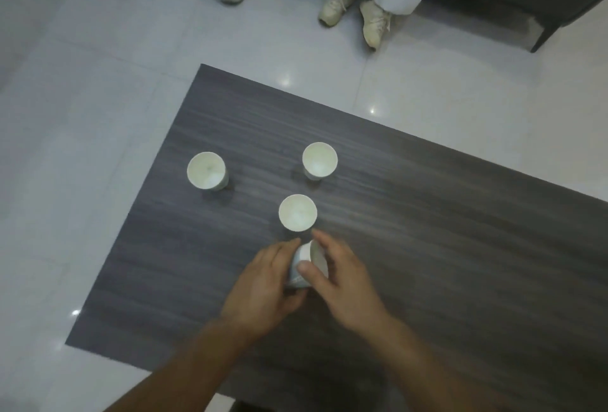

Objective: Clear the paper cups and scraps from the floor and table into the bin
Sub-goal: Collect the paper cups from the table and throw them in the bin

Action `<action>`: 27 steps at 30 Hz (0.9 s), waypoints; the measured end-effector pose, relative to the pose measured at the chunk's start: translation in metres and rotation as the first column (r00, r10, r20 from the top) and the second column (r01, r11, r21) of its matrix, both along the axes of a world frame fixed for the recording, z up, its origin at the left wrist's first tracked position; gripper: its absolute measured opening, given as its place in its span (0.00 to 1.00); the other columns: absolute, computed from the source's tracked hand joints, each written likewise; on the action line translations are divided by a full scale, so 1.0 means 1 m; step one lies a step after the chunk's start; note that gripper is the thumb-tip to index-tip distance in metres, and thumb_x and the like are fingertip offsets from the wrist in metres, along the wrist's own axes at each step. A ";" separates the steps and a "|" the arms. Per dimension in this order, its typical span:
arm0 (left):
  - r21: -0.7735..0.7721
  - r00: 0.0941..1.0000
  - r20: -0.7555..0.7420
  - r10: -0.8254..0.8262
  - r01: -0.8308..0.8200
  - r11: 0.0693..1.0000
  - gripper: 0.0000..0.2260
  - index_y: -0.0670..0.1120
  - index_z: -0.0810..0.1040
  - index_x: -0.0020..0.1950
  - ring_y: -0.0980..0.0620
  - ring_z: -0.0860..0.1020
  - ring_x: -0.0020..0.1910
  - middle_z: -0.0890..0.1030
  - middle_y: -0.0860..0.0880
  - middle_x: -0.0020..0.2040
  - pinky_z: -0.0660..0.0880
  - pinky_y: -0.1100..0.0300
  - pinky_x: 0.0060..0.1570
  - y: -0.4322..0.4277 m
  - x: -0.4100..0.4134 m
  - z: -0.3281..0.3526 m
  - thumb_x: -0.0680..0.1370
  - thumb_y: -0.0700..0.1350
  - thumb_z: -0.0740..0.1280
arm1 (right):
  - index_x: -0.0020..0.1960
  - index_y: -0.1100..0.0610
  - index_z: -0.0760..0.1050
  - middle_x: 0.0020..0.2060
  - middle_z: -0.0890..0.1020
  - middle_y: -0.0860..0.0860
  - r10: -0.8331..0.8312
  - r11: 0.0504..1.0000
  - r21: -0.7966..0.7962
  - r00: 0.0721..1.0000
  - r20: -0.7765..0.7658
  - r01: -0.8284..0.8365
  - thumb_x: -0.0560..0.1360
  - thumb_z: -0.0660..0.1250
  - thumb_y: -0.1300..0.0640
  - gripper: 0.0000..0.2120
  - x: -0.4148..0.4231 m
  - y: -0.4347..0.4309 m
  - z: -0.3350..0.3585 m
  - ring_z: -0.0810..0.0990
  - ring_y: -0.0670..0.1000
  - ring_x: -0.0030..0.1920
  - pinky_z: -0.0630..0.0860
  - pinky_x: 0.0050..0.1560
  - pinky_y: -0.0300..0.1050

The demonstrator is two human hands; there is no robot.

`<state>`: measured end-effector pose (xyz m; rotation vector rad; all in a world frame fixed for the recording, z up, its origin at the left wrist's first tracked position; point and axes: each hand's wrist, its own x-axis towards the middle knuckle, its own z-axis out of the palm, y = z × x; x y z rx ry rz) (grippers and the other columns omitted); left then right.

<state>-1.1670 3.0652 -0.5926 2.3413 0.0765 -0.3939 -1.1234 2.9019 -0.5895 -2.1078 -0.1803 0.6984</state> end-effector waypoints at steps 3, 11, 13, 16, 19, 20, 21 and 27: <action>-0.006 0.993 -0.036 0.111 -0.112 0.994 0.33 0.49 0.66 0.72 0.50 0.74 0.61 0.74 0.50 0.64 0.72 0.57 0.61 0.023 -0.016 0.003 0.70 0.52 0.73 | 0.73 0.45 0.65 0.65 0.72 0.41 0.034 0.997 -0.075 0.994 0.100 -0.027 0.73 0.54 0.28 0.34 0.011 0.014 0.001 0.70 0.40 0.65 0.71 0.65 0.45; 0.064 0.952 -0.115 0.283 -0.277 0.959 0.41 0.62 0.49 0.75 0.53 0.75 0.54 0.67 0.52 0.62 0.76 0.61 0.52 0.055 -0.069 0.000 0.71 0.57 0.71 | 0.76 0.46 0.56 0.75 0.57 0.52 0.539 0.715 -0.618 0.820 0.191 -0.326 0.71 0.70 0.44 0.38 0.067 0.069 -0.035 0.56 0.56 0.73 0.66 0.67 0.56; 0.101 0.945 -0.114 0.308 -0.297 0.949 0.37 0.59 0.55 0.74 0.52 0.76 0.56 0.69 0.52 0.63 0.75 0.62 0.51 0.059 -0.075 0.000 0.70 0.58 0.71 | 0.75 0.46 0.59 0.72 0.61 0.52 0.539 0.691 -0.631 0.833 0.127 -0.351 0.72 0.70 0.48 0.35 0.065 0.072 -0.042 0.60 0.57 0.71 0.69 0.65 0.54; 0.158 0.944 -0.081 0.320 -0.305 0.939 0.35 0.56 0.59 0.71 0.50 0.76 0.56 0.72 0.52 0.63 0.76 0.57 0.52 0.058 -0.076 0.013 0.69 0.59 0.72 | 0.73 0.49 0.62 0.68 0.65 0.53 0.460 0.750 -0.579 0.881 0.107 -0.321 0.74 0.67 0.51 0.30 0.050 0.062 -0.034 0.65 0.57 0.67 0.71 0.63 0.52; 0.205 0.950 -0.025 0.310 -0.299 0.932 0.35 0.53 0.62 0.70 0.48 0.75 0.58 0.74 0.50 0.63 0.76 0.53 0.56 0.056 -0.071 0.038 0.68 0.56 0.74 | 0.73 0.50 0.63 0.66 0.67 0.53 0.406 0.808 -0.520 0.901 0.154 -0.276 0.74 0.68 0.50 0.29 0.030 0.040 -0.004 0.67 0.57 0.65 0.70 0.62 0.52; 0.214 0.950 -0.007 0.312 -0.303 0.929 0.35 0.52 0.63 0.70 0.49 0.75 0.59 0.74 0.50 0.62 0.76 0.52 0.57 0.056 -0.068 0.049 0.68 0.55 0.75 | 0.73 0.49 0.63 0.66 0.68 0.52 0.385 0.826 -0.504 0.907 0.173 -0.254 0.74 0.68 0.50 0.30 0.024 0.032 0.009 0.67 0.57 0.65 0.70 0.61 0.51; 0.219 0.949 0.001 0.315 -0.307 0.926 0.35 0.52 0.63 0.70 0.49 0.74 0.59 0.74 0.50 0.63 0.76 0.52 0.56 0.054 -0.065 0.060 0.67 0.55 0.76 | 0.74 0.49 0.63 0.67 0.68 0.52 0.356 0.842 -0.490 0.915 0.189 -0.227 0.74 0.68 0.49 0.30 0.019 0.024 0.024 0.67 0.56 0.65 0.70 0.61 0.51; 0.171 0.982 0.064 0.179 -0.187 0.967 0.40 0.55 0.58 0.74 0.45 0.77 0.48 0.69 0.48 0.59 0.70 0.59 0.41 0.037 -0.049 0.135 0.66 0.49 0.74 | 0.75 0.47 0.62 0.68 0.67 0.49 0.185 0.884 -0.464 0.954 0.236 -0.057 0.74 0.67 0.48 0.32 -0.019 -0.014 0.124 0.64 0.53 0.68 0.68 0.63 0.48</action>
